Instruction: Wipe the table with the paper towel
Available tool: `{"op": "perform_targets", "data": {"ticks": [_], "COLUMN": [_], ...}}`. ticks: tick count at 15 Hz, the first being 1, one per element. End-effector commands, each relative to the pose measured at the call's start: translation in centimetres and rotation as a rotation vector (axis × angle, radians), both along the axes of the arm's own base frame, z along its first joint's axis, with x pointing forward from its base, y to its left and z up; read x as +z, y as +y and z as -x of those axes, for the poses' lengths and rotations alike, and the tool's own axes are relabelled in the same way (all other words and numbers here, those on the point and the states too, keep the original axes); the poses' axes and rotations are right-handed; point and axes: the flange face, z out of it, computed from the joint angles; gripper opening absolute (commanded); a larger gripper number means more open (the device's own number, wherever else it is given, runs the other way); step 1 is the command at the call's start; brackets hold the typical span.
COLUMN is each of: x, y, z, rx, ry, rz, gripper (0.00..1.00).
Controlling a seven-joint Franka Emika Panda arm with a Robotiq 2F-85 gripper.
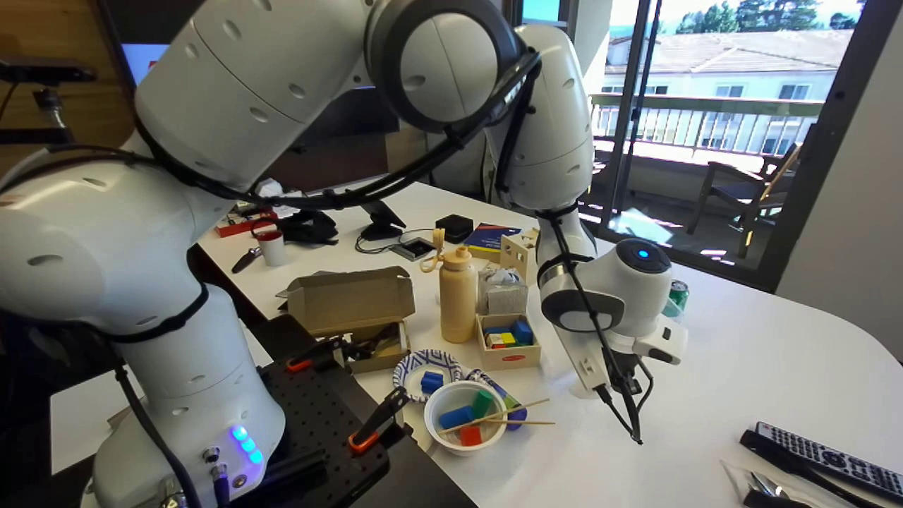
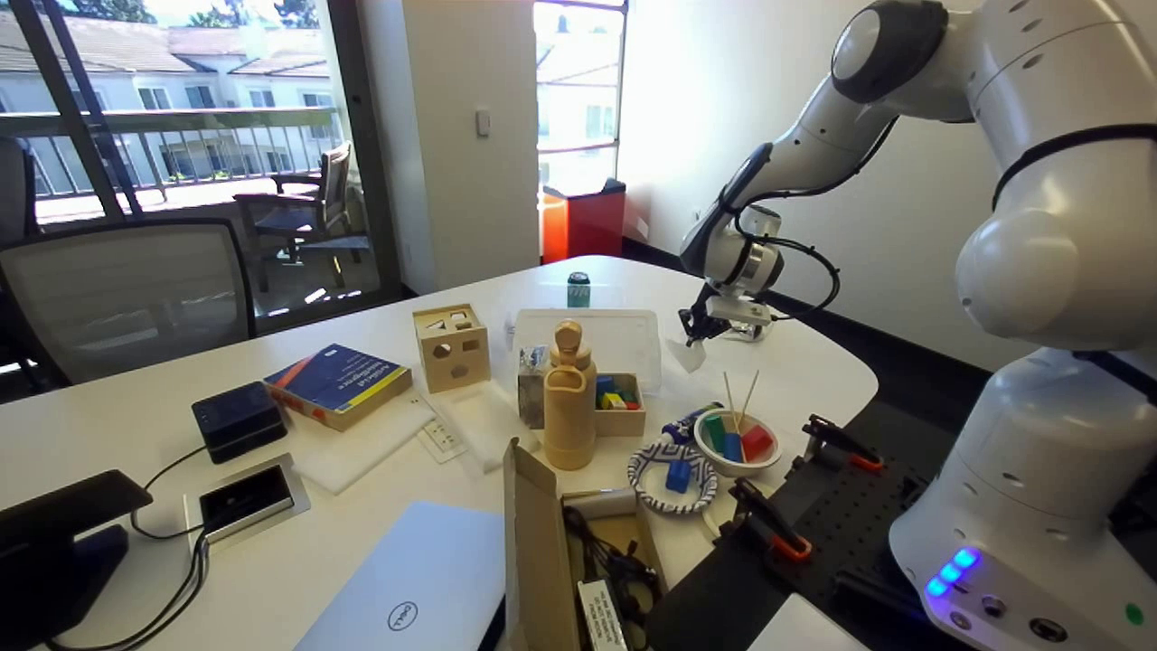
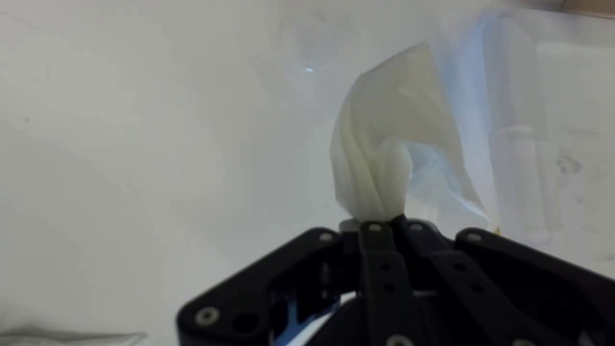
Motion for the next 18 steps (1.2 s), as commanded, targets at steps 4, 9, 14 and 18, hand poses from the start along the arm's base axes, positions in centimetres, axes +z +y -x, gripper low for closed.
{"op": "perform_targets", "data": {"ticks": [4,9,14,18], "x": [-2.5,-4.3,-4.2,-3.9], "y": [5.0,7.6,10.6,13.0], "z": [0.5,1.1,1.9,2.2], "rx": [0.050,0.101,0.172,0.212], "ry": [0.101,0.179,0.224,0.217], "rz": [0.058,0.072,-0.001,-0.056], "gripper": [0.01,0.01,0.01,0.01]}}
